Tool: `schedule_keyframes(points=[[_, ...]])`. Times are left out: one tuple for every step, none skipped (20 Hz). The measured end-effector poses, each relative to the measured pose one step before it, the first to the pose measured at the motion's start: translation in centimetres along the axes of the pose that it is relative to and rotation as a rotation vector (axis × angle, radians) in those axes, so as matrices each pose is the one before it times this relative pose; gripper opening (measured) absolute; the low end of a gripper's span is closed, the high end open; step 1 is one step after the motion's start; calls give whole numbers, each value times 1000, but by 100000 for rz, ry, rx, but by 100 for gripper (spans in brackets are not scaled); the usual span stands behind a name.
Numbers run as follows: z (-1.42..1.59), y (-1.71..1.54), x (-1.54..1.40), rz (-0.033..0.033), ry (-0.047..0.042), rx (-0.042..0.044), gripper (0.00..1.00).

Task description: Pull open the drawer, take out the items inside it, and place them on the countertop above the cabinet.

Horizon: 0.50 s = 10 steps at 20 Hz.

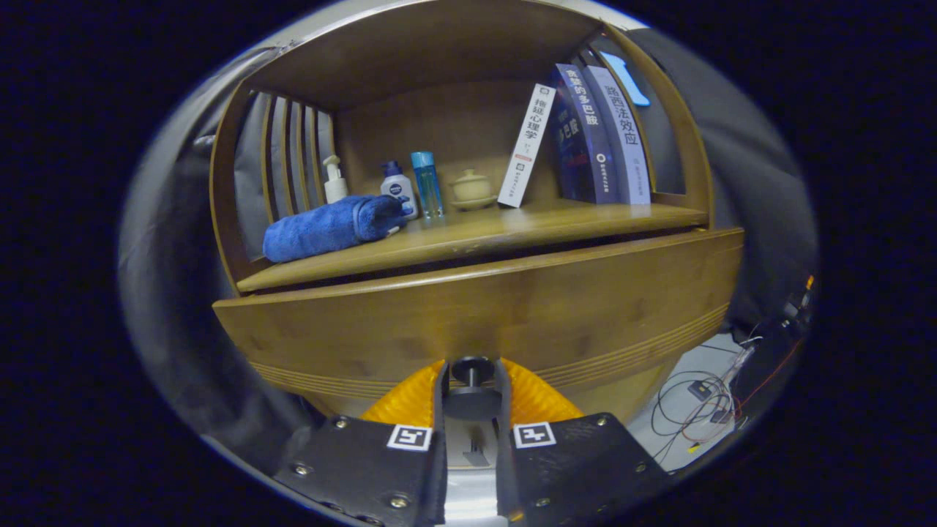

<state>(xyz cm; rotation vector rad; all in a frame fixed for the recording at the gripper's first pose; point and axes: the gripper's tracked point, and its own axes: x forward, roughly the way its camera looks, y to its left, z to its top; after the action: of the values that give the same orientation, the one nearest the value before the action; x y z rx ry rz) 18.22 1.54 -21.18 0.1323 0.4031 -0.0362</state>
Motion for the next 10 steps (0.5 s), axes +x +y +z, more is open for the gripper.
schedule_keyframes(points=[[-173,-24,-568,-612,740,-547,27],[-374,-3,-736,-340,848,-650,27],[-112,-76,-693,-179,386,-156,27],[-301,-66,-696,-84,32,273,27],[-207,-32,-765,-207,-21,523,27],[-285,-73,-800,-360,-16,117,26],[-268,-49,-848,-482,21,-292,27],[-339,-121,-783,-518,252,-142,27],[-300,-62,-789,-487,268,-167,27],[-277,-78,-716,-440,74,123,27]])
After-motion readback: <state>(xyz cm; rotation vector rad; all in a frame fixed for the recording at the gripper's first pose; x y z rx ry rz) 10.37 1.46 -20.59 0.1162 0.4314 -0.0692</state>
